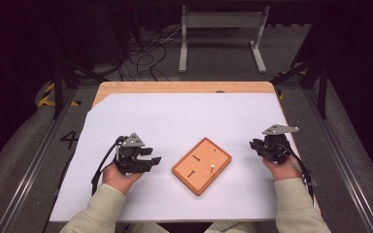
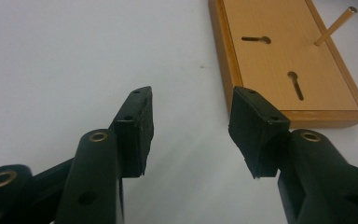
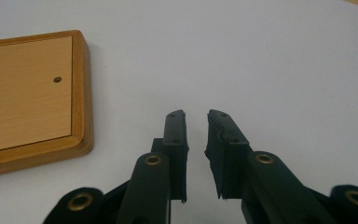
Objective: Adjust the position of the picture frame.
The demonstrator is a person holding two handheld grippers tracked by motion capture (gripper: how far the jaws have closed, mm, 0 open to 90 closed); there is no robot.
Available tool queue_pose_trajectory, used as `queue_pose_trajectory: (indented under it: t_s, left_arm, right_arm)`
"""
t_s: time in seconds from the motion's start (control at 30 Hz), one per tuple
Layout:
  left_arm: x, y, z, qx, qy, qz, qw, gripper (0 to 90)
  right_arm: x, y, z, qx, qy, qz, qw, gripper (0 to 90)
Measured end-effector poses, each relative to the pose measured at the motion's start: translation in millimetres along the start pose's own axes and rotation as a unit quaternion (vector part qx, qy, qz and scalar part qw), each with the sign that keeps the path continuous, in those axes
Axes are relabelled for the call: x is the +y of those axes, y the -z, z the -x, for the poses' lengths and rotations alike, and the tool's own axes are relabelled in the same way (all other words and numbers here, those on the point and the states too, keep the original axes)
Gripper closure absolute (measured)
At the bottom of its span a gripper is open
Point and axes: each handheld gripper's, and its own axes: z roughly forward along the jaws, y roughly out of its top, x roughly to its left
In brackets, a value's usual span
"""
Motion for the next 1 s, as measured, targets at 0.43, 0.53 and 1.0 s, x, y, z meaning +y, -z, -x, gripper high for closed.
queue_pose_trajectory:
  t_s: [0.43, 0.53, 1.0]
  left_arm:
    - [9.9, 9.0, 35.5, -0.103, -0.089, -0.053, 0.9892, 85.8]
    - [10.9, 7.5, 40.1, -0.118, -0.102, -0.062, 0.9859, 89.2]
    - [6.6, -19.8, 51.7, -0.167, -0.134, -0.145, 0.9660, 89.5]
  right_arm:
    - [1.9, -1.1, -3.5, -0.002, 0.010, 0.000, 1.0000, 76.7]
    - [1.8, -0.8, -3.8, -0.002, 0.010, 0.000, 0.9999, 76.6]
    - [3.4, -2.1, -9.1, 0.001, 0.024, -0.005, 0.9997, 75.7]
